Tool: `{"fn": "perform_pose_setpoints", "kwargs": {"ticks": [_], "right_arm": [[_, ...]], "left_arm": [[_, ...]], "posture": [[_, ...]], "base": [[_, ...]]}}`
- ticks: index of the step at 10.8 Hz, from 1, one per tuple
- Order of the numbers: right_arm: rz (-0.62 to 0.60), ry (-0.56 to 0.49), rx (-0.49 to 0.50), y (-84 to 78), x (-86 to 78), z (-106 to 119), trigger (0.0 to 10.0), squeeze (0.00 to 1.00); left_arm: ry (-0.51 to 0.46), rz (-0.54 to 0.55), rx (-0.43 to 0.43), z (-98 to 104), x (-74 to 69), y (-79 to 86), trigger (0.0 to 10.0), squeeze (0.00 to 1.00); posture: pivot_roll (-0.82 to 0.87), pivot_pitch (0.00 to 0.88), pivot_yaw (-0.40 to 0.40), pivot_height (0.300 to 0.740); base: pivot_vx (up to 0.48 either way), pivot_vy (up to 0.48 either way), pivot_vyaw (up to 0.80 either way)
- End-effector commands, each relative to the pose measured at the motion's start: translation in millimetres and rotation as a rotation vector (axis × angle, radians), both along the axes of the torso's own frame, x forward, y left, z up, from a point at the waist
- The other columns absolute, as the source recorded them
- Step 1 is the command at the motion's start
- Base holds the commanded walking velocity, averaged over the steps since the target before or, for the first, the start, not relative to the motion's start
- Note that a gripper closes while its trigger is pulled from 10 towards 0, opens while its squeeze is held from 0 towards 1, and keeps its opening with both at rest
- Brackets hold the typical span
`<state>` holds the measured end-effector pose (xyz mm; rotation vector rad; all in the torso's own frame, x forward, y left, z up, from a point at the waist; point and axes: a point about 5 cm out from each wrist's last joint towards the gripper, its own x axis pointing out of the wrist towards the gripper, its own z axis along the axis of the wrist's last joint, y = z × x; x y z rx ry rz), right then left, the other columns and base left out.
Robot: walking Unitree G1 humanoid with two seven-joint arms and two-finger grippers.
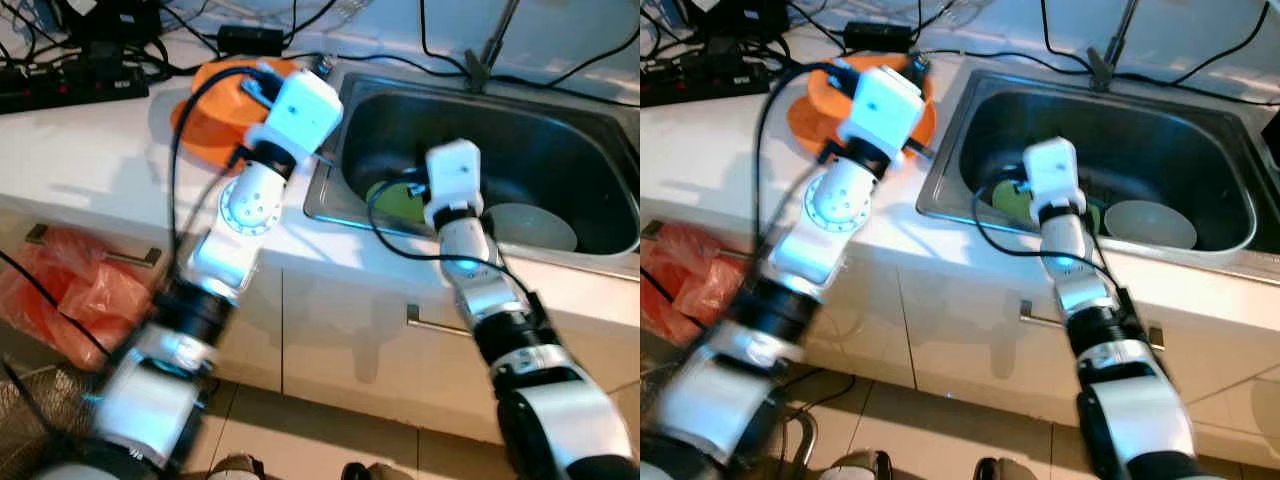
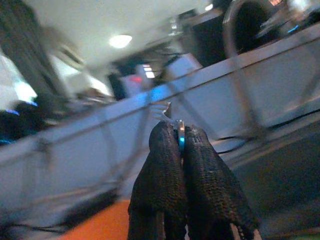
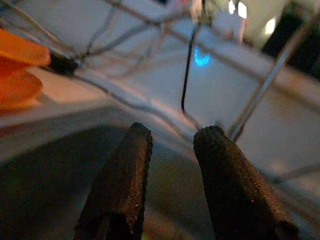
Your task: Kitchen organization
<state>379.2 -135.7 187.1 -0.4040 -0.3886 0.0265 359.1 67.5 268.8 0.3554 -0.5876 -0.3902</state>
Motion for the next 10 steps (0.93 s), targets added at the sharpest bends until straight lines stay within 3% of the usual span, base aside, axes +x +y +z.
{"fn": "perform_pose_setpoints", "kwargs": {"ticks": [1, 2, 4, 7, 10], "right_arm": [[-0.003, -0.038, -0.075, -0.3, -2.4, 1.1, 10.0, 0.0], [-0.003, -0.081, -0.183, 2.4, -3.9, 2.6, 10.0, 0.0], [0.001, -0.137, -0.308, 5.6, -6.2, 3.1, 10.0, 0.0], [-0.004, -0.155, -0.34, 7.4, -7.0, 1.9, 10.0, 0.0], [-0.001, -0.17, -0.351, 11.4, -8.0, 1.0, 10.0, 0.0]], "left_arm": [[0.02, -0.056, -0.057, 4.9, -3.7, 1.0, 10.0, 0.0], [0.073, -0.132, -0.104, 3.6, -7.1, -1.5, 10.0, 0.0], [0.152, -0.248, -0.105, -1.8, -13.7, -6.7, 10.0, 0.0], [0.276, -0.354, -0.002, -23.1, -23.0, -16.3, 10.0, 0.0], [0.339, -0.377, 0.06, -31.8, -26.8, -16.3, 10.0, 0.0]], "posture": [[0.07, 0.075, -0.056, 0.74], [0.07, 0.075, -0.057, 0.74], [0.07, 0.079, -0.058, 0.74], [0.07, 0.089, -0.06, 0.74], [0.07, 0.095, -0.058, 0.74]], "base": [[0.0, 0.0, 0.0], [0.0, 0.0, 0.0], [0.0, 0.0, 0.0], [0.0, 0.0, 0.0], [0.0, 0.0, 0.0]]}}
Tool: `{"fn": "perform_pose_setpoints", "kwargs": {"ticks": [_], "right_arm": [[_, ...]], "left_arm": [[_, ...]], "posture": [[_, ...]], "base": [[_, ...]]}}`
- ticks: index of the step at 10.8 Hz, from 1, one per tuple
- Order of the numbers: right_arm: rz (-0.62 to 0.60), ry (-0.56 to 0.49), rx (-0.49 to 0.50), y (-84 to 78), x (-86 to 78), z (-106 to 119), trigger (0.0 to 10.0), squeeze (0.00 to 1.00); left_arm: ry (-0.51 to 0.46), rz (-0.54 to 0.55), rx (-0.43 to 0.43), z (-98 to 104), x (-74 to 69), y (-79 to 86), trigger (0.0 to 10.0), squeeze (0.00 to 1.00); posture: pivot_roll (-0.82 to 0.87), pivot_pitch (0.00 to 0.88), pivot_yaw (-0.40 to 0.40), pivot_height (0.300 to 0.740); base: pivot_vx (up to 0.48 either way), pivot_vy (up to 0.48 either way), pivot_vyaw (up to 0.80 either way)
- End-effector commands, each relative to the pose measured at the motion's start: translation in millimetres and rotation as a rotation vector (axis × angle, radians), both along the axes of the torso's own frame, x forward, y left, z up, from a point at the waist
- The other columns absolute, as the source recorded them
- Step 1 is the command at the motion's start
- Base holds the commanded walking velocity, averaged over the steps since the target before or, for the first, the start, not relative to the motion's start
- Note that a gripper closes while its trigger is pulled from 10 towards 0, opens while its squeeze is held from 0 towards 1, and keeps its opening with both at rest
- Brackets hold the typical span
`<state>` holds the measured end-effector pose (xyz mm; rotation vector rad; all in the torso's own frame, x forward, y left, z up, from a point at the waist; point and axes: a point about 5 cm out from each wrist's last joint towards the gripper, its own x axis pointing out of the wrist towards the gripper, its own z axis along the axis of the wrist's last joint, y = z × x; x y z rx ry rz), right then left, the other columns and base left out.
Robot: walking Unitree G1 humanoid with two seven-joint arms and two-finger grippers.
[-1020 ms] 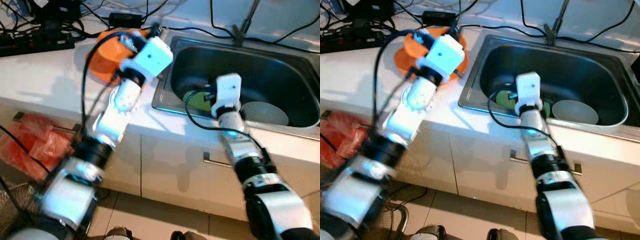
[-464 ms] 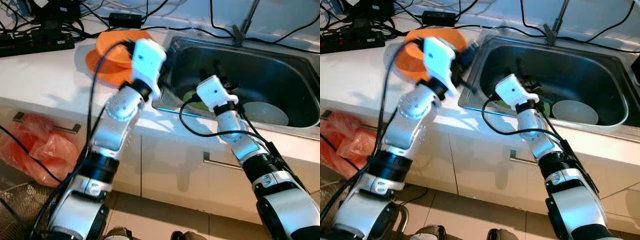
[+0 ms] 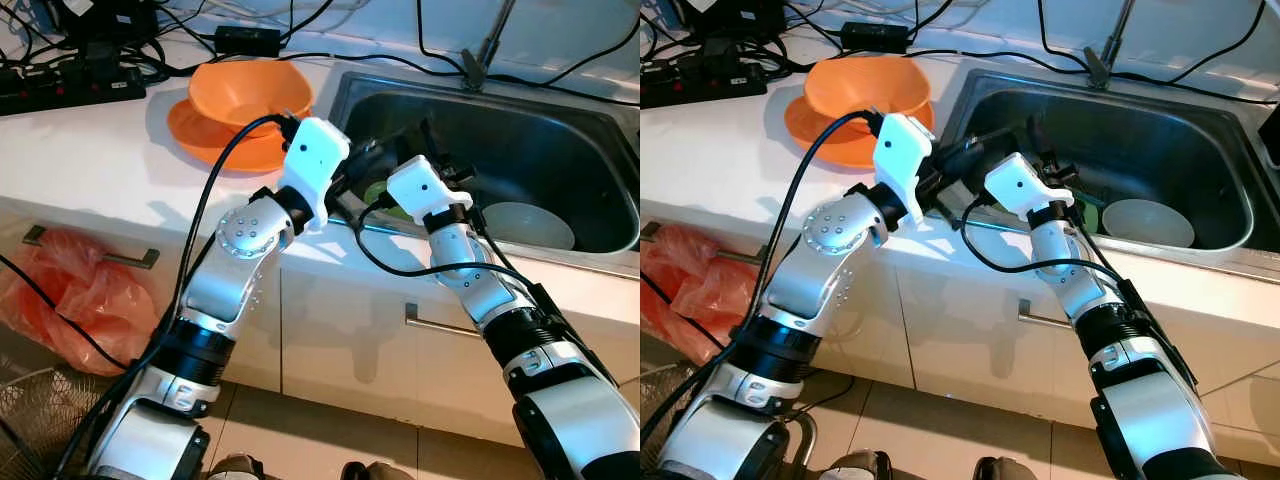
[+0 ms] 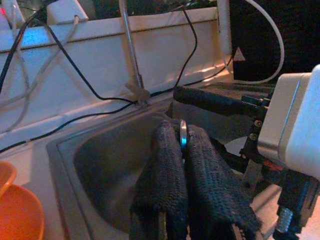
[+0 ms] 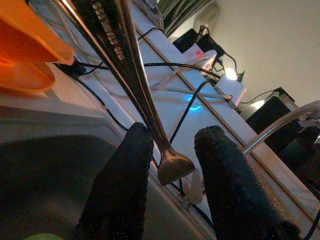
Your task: Kitchen organization
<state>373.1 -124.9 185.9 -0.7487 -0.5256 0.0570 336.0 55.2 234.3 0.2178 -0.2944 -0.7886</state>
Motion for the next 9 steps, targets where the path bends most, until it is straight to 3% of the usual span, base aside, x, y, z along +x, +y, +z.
{"fn": "perform_pose_setpoints", "kwargs": {"ticks": [1, 9], "right_arm": [[0.014, -0.026, -0.009, 1.4, -2.0, 2.1, 10.0, 0.0], [0.024, -0.017, -0.001, 5.4, -2.8, -0.6, 10.0, 0.0]], "left_arm": [[-0.005, -0.035, 0.017, 1.2, -4.8, -4.6, 10.0, 0.0], [0.025, -0.065, 0.056, -2.9, -7.9, -5.1, 10.0, 0.0]], "posture": [[0.07, 0.095, -0.058, 0.74], [0.07, 0.096, -0.052, 0.74]], "base": [[0.0, 0.0, 0.0], [0.0, 0.0, 0.0]]}}
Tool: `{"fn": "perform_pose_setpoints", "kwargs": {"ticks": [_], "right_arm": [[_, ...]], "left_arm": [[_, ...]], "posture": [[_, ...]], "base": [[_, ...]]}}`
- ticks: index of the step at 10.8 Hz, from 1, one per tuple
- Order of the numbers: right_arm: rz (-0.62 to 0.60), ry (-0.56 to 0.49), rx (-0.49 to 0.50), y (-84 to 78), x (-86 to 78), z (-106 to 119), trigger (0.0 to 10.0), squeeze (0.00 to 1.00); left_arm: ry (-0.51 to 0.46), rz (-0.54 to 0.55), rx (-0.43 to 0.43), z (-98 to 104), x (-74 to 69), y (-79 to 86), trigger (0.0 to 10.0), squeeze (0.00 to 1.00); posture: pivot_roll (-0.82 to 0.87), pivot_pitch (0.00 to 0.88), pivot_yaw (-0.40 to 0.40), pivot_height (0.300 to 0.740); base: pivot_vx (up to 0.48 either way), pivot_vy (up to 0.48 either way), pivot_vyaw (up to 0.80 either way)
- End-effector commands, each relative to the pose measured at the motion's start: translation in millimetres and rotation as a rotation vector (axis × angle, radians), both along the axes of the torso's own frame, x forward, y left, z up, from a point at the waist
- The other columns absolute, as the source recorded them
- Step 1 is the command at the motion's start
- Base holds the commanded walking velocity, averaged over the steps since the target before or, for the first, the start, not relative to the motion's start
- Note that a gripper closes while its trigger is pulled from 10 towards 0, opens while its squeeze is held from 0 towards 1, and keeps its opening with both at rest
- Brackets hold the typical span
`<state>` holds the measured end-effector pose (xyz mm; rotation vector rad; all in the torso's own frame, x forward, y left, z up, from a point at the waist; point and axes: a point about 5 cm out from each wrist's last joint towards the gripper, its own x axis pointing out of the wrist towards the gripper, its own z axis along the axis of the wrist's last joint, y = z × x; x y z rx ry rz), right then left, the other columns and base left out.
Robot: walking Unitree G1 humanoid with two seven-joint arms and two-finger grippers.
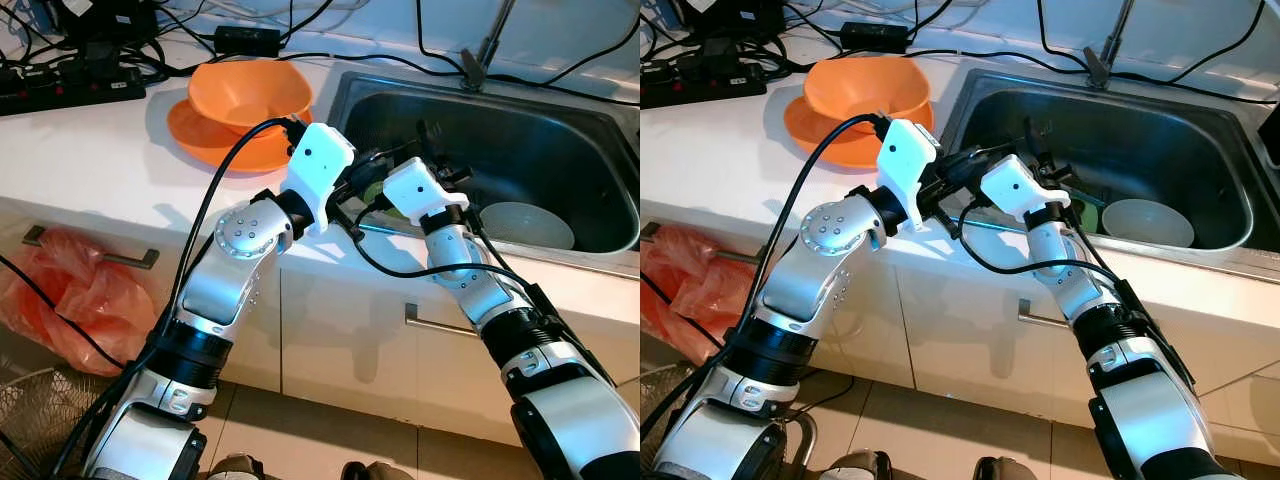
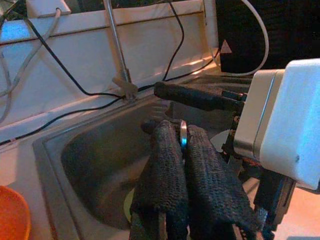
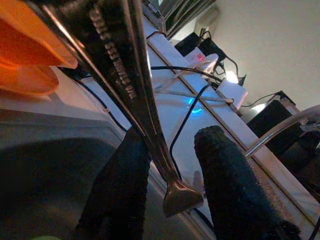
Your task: Kitchen organization
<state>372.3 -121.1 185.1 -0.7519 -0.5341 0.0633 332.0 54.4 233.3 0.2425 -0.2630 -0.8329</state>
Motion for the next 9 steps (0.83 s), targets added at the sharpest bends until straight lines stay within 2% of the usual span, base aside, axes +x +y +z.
{"fn": "perform_pose_setpoints", "kwargs": {"ticks": [1, 7, 8, 9], "right_arm": [[0.019, -0.01, 0.004, 2.4, -2.0, 0.1, 0.0, 0.0], [0.026, -0.002, 0.01, 3.2, -1.9, -0.5, 0.0, 0.0], [0.026, -0.002, 0.01, 3.0, -1.9, -0.7, 0.0, 0.0], [0.027, -0.001, 0.012, 3.0, -2.0, -0.9, 0.0, 0.0]], "left_arm": [[0.005, -0.027, 0.016, -2.0, -3.7, -3.6, 10.0, 0.0], [-0.018, -0.001, 0.023, -0.5, -1.4, -0.5, 10.0, 0.0], [-0.018, 0.001, 0.021, -0.5, -0.9, 0.6, 10.0, 1.0], [-0.01, 0.001, 0.012, -1.0, -0.6, 1.7, 10.0, 1.0]], "posture": [[0.07, 0.094, -0.05, 0.74], [0.08, 0.092, -0.05, 0.74], [0.08, 0.088, -0.051, 0.74], [0.08, 0.088, -0.051, 0.74]], "base": [[0.0, 0.0, 0.0], [0.0, 0.0, 0.0], [0.0, 0.0, 0.0], [0.0, 0.0, 0.0]]}}
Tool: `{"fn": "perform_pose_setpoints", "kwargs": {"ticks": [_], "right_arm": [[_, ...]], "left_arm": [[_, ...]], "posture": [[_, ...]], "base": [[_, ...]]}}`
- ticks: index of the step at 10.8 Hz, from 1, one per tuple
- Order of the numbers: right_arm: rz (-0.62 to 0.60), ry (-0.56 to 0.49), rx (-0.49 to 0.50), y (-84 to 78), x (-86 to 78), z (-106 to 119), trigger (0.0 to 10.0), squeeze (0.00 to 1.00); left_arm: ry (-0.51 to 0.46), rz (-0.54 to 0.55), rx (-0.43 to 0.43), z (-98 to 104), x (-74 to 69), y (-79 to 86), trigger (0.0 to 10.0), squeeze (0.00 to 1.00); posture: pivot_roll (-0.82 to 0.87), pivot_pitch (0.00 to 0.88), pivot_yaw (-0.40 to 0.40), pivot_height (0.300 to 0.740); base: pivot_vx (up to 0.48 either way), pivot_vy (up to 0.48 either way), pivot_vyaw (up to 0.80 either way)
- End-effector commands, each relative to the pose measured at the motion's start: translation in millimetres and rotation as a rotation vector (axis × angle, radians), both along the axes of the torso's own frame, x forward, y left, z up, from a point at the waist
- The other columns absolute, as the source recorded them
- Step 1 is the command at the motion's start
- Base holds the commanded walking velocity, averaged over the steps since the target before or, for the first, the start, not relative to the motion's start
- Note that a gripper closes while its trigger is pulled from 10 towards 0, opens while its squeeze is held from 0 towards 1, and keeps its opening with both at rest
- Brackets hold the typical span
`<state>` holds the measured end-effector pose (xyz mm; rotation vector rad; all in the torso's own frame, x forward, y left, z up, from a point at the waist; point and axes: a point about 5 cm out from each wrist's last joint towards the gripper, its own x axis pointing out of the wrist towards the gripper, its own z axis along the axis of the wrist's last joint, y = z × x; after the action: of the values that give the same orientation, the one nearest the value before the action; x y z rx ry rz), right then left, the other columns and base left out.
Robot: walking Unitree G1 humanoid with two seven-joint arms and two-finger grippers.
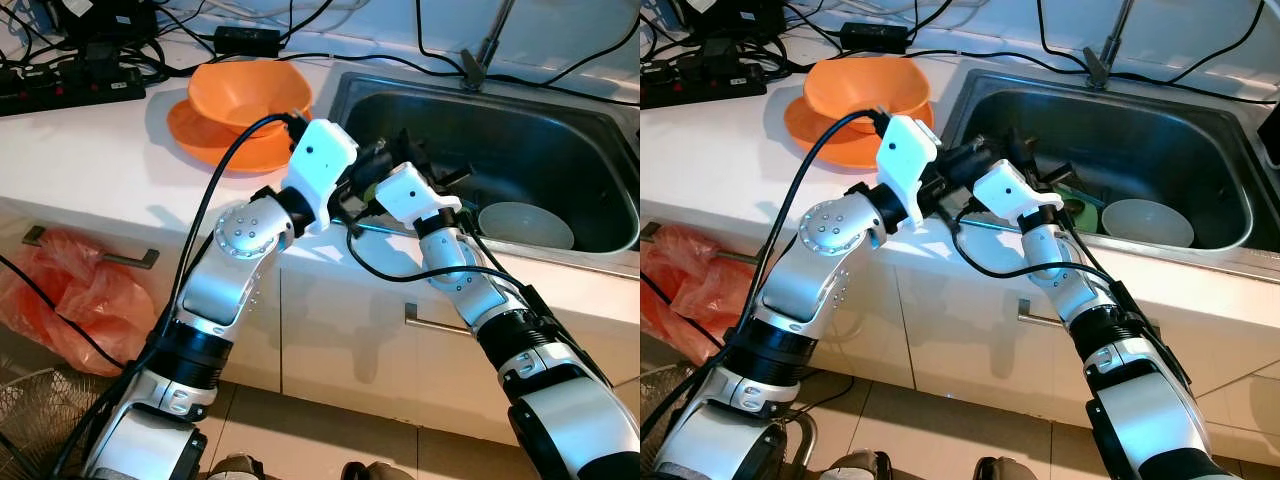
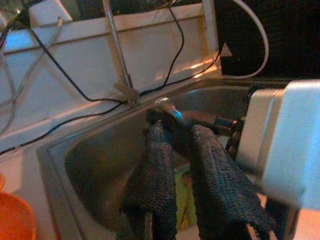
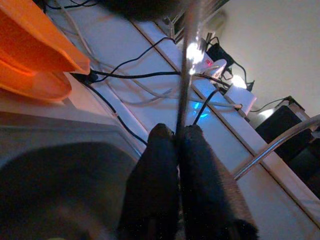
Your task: Kitchen organization
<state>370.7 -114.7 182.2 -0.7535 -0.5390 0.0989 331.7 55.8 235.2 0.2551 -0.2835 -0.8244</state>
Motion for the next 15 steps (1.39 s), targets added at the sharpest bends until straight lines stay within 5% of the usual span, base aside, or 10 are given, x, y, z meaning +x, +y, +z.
{"fn": "perform_pose_setpoints", "kwargs": {"ticks": [1, 6, 7, 10, 12, 13, 14, 15], "right_arm": [[-0.003, -0.006, 0.025, -3.3, -0.3, 2.0, 0.0, 0.0], [-0.037, 0.048, 0.128, -12.0, 2.7, -0.4, 0.0, 0.0], [-0.047, 0.059, 0.154, -15.1, 3.7, -0.2, 0.0, 0.0], [-0.085, 0.116, 0.255, -25.3, 7.7, -1.1, 0.0, 0.0], [-0.172, 0.228, 0.4, -40.7, 15.1, -5.8, 0.0, 0.0], [-0.2, 0.274, 0.462, -46.0, 17.5, -8.2, 6.3, 0.0], [-0.226, 0.339, 0.547, -51.3, 19.9, -12.7, 10.0, 0.0], [-0.236, 0.398, 0.612, -53.6, 21.6, -17.2, 10.0, 0.0]], "left_arm": [[0.015, 0.008, 0.001, -3.0, 0.1, 1.4, 10.0, 1.0], [-0.019, 0.107, -0.03, 0.6, 4.8, 10.8, 10.0, 1.0], [-0.028, 0.133, -0.035, 0.3, 5.8, 13.9, 10.0, 0.0], [-0.055, 0.233, -0.104, 3.7, 8.4, 28.1, 10.0, 0.0], [-0.032, 0.273, -0.043, -10.1, 9.4, 34.4, 10.0, 0.0], [-0.021, 0.277, -0.036, -14.3, 8.3, 34.6, 10.0, 0.0], [-0.006, 0.273, -0.039, -18.2, 6.7, 33.4, 10.0, 0.0], [0.006, 0.268, -0.035, -21.0, 6.0, 31.3, 10.0, 0.0]], "posture": [[0.08, 0.089, -0.052, 0.74], [0.08, 0.089, -0.056, 0.74], [0.08, 0.089, -0.056, 0.74], [0.08, 0.095, -0.06, 0.74], [0.08, 0.095, -0.06, 0.74], [0.08, 0.095, -0.06, 0.74], [0.08, 0.095, -0.06, 0.74], [0.08, 0.096, -0.062, 0.74]], "base": [[0.0, 0.0, 0.0], [0.0, 0.0, 0.0], [0.0, 0.0, 0.0], [0.0, 0.0, 0.0], [0.0, 0.0, 0.0], [0.0, 0.0, 0.0], [0.0, 0.0, 0.0], [0.0, 0.0, 0.0]]}}
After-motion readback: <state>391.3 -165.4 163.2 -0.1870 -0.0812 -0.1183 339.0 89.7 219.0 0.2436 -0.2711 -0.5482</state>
